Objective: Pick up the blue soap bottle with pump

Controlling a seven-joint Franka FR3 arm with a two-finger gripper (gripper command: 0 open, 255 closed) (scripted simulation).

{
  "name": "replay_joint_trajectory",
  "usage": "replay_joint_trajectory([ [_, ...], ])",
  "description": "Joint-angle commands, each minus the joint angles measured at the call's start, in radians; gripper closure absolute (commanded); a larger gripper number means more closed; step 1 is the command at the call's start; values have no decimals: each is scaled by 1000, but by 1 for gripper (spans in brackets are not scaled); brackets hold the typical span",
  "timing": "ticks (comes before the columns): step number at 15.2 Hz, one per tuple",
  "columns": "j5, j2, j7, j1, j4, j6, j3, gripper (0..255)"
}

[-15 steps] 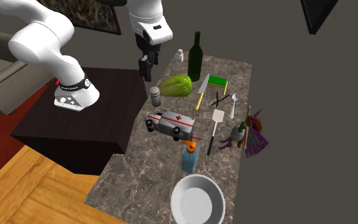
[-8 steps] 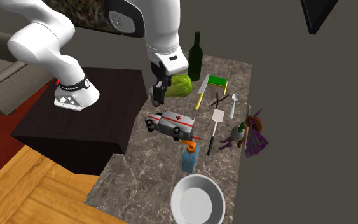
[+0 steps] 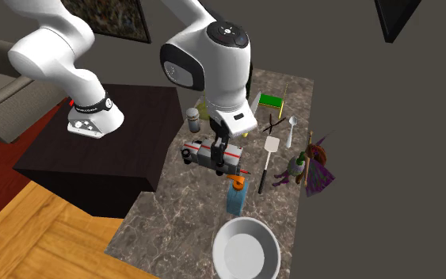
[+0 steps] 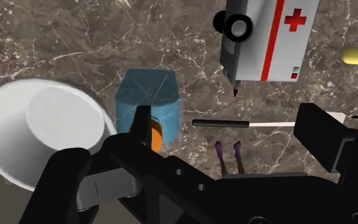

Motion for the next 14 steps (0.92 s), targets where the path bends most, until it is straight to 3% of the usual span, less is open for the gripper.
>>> replay_joint_trajectory([
  [1, 15, 66, -14, -15, 57, 16, -5, 0],
  [7, 60, 263, -50, -69, 248, 39, -8, 0],
  [14, 77, 327, -60, -77, 242, 108, 4, 0],
])
